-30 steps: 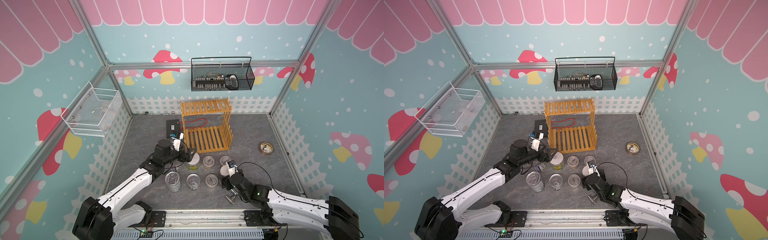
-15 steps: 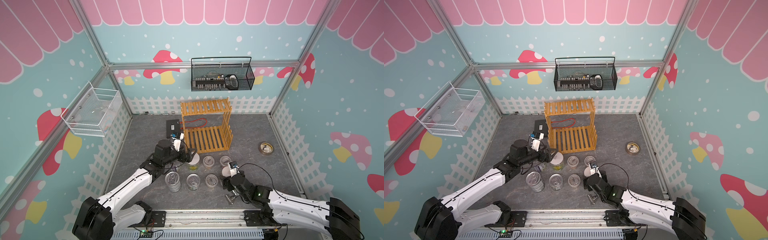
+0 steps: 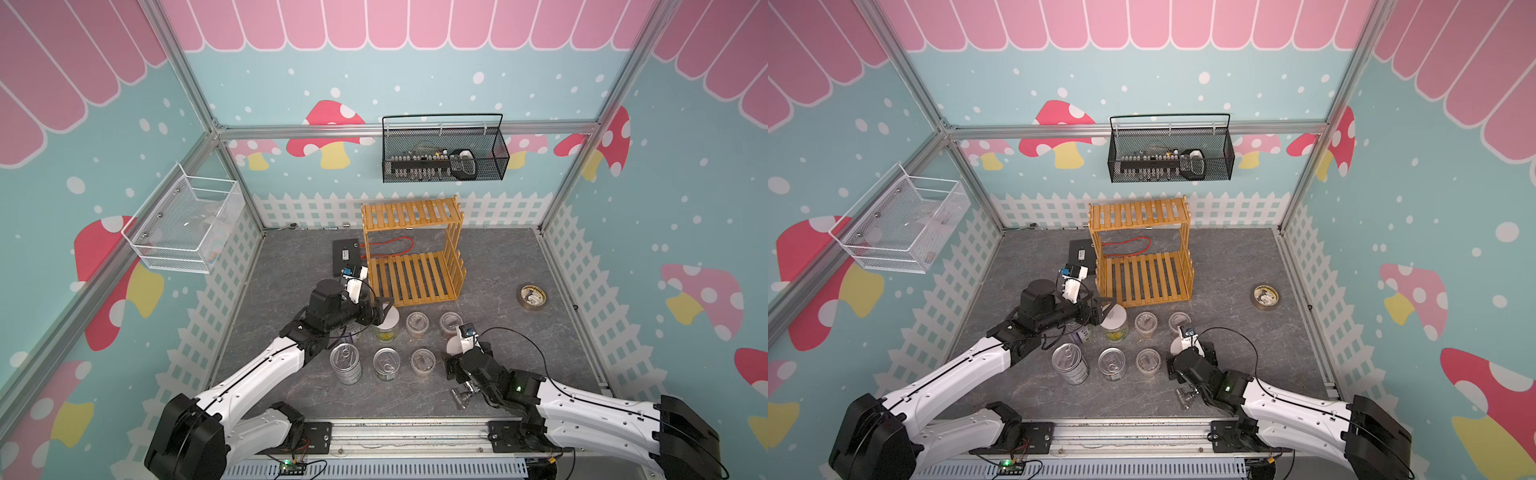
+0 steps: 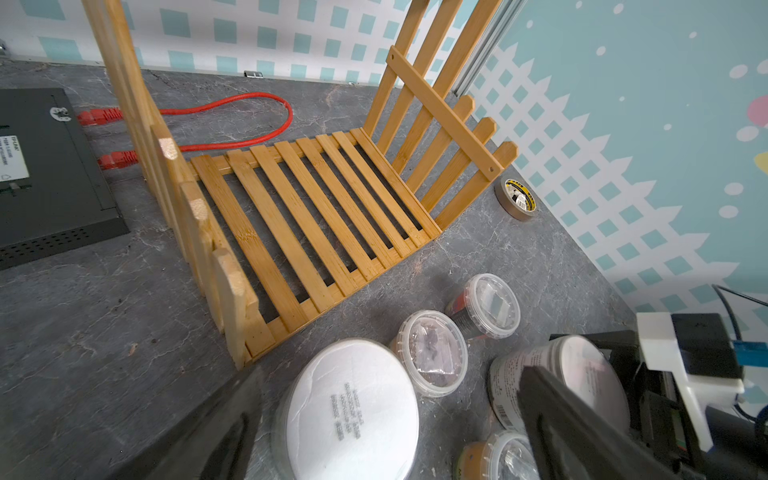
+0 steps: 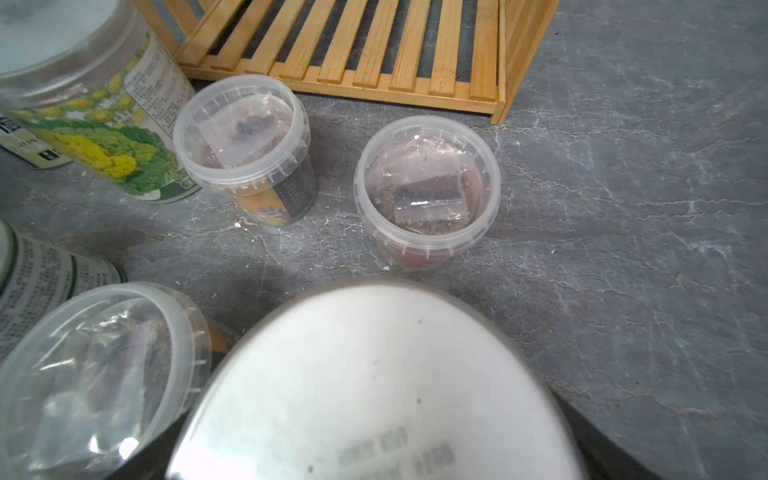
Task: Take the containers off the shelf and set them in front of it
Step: Place the container at the center of the board, then reset both arms
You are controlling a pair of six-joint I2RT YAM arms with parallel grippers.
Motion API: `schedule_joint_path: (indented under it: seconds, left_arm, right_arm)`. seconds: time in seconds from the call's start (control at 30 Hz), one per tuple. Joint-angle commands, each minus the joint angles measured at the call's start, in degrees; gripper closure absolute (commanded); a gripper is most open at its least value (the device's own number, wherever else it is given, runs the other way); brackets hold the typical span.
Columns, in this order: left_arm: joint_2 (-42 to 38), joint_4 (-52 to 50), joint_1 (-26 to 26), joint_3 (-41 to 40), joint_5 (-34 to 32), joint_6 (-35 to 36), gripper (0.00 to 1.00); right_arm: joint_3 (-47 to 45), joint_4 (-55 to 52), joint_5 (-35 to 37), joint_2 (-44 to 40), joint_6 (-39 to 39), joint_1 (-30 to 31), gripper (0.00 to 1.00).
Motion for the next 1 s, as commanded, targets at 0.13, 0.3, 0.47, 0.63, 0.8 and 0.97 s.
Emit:
schedule_joint_path:
  seconds: [0.13, 0.3, 0.47, 0.63, 0.8, 0.97]
  left_arm:
    - [-1.29, 0.26, -0.31, -0.11, -0.99, 0.47, 0.01]
    - [-2.17, -0.34, -0.29, -0.18, -1.83, 0.55, 0.01]
    - [-5.02, -0.80, -0.28, -1.00, -5.07, 0.13, 0.01]
    - [-11.38, -1.39, 0.42, -4.40, -14.22, -1.64, 0.01]
    - [-14.04, 6.01, 6.08, -10.41, -28.39, -2.25, 0.01]
    - [-9.40, 15.20, 16.85, -13.57, -28.94, -0.05, 0.01]
  right_arm:
    - [3.70, -1.98, 3.01, -0.54, -1.94, -0.21, 0.01]
    - [6.97, -3.77, 4.45, -1.58, -3.92, -0.21, 0.01]
    - [12.83, -10.03, 8.64, -1.92, -6.00, -1.99, 0.01]
    - [17.70, -8.85, -0.22, -2.63, -13.27, -16.96, 0.01]
    - [19.19, -2.95, -6.71, -2.50, -20.58, -29.91, 0.01]
    - [16.76, 7.54, -14.04, 1.67, -22.31, -45.66, 0.01]
